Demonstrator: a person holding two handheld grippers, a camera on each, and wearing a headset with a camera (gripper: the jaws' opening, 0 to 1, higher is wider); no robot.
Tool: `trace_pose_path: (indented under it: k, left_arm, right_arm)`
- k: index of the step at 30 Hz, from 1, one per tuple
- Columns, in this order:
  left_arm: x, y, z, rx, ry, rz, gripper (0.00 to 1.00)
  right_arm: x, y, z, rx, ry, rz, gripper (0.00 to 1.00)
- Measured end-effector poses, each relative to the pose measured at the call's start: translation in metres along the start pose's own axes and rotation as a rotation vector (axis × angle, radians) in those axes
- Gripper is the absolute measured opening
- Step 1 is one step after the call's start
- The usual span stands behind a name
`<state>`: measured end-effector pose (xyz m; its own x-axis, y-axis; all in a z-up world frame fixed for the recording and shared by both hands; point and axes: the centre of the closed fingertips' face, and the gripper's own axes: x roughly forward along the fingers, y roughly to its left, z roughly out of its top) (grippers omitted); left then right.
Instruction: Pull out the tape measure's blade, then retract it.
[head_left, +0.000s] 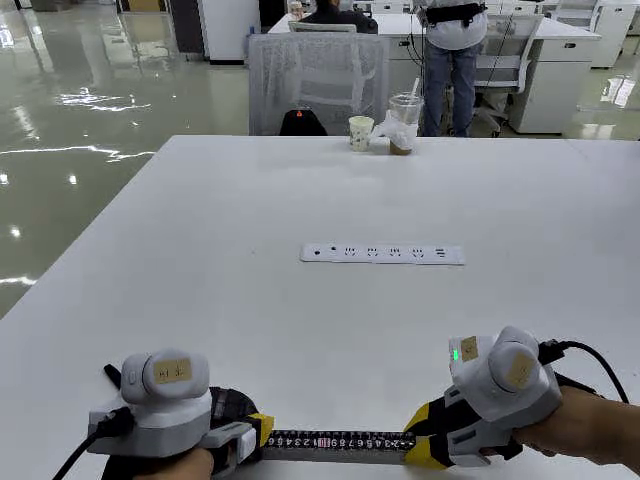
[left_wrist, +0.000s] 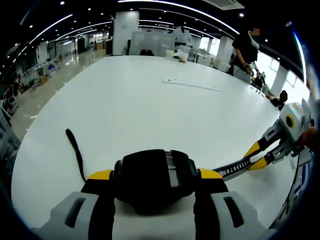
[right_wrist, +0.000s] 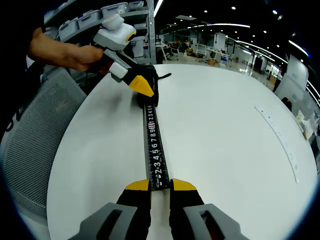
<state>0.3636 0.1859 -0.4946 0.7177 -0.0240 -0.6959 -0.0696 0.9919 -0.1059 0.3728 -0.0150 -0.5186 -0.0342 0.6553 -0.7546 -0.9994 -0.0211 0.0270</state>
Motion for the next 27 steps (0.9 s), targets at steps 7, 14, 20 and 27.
trace_pose_path:
  k: [7, 14, 20, 27]
  left_arm:
    - [0.0, 0.0, 0.0, -0.003, -0.002, -0.001, 0.58]
    - [0.001, 0.0, 0.0, -0.008, -0.003, -0.003, 0.58]
    - [0.001, 0.0, 0.0, -0.011, -0.004, -0.004, 0.58]
    - [0.001, 0.0, -0.001, -0.01, -0.002, -0.005, 0.58]
  right_arm:
    - [0.005, 0.0, 0.005, -0.004, -0.004, 0.001, 0.1]
    - [0.012, 0.0, 0.013, -0.007, -0.011, 0.004, 0.1]
    - [0.017, 0.001, 0.02, -0.011, -0.017, 0.008, 0.1]
    - [0.022, 0.002, 0.024, -0.013, -0.02, 0.012, 0.1]
